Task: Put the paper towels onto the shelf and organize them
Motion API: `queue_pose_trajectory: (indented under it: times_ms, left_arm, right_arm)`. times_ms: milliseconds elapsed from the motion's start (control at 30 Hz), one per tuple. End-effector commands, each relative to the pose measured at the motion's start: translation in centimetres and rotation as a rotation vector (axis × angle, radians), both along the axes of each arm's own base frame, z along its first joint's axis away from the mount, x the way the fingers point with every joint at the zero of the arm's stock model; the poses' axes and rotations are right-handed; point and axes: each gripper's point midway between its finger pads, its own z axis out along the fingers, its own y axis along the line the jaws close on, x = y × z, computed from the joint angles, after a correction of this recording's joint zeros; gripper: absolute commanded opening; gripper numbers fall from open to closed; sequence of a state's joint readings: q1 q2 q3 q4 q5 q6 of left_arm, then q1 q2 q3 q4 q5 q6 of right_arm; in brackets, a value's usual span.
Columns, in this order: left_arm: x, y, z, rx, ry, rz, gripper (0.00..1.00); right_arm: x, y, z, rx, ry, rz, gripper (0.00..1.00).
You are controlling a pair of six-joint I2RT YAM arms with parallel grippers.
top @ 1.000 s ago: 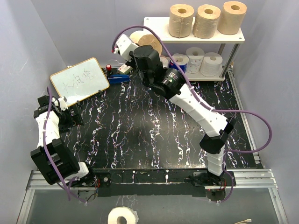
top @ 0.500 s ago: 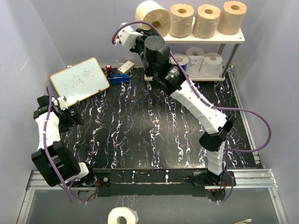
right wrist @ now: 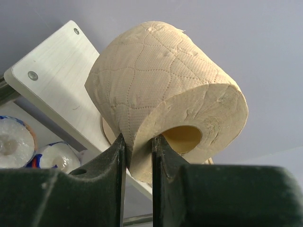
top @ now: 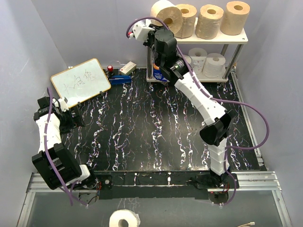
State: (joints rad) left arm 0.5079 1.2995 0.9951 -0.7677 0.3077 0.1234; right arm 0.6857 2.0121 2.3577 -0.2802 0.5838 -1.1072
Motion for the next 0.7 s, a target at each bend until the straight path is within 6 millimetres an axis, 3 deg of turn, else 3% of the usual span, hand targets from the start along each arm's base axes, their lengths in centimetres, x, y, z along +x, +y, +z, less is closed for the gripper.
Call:
queue_pose_trajectory:
  times_ms: [0, 167, 367, 667]
  left_arm:
    - [0.1, -0.1, 1.3, 0.002, -0.031, -0.010, 0.93]
    - [0.1, 0.0, 1.2, -0.001, -0.028, -0.009, 0.93]
    - [0.1, -0.1, 1.3, -0.002, -0.031, -0.012, 0.93]
    - [0.1, -0.1, 1.3, -0.004, -0.036, -0.016, 0.93]
  right_arm:
    - [-0.7, 0.9, 4.5, 0.061, -0.133, 0.099, 0.00]
    - [-0.3, 1.3, 4.6, 0.041, -0.148, 0.105, 0.00]
    - [1.0, 1.7, 2.1, -0.035, -0.113, 0.102, 0.00]
    - [1.9, -0.3, 1.5, -0.056, -0.113, 0.065, 0.00]
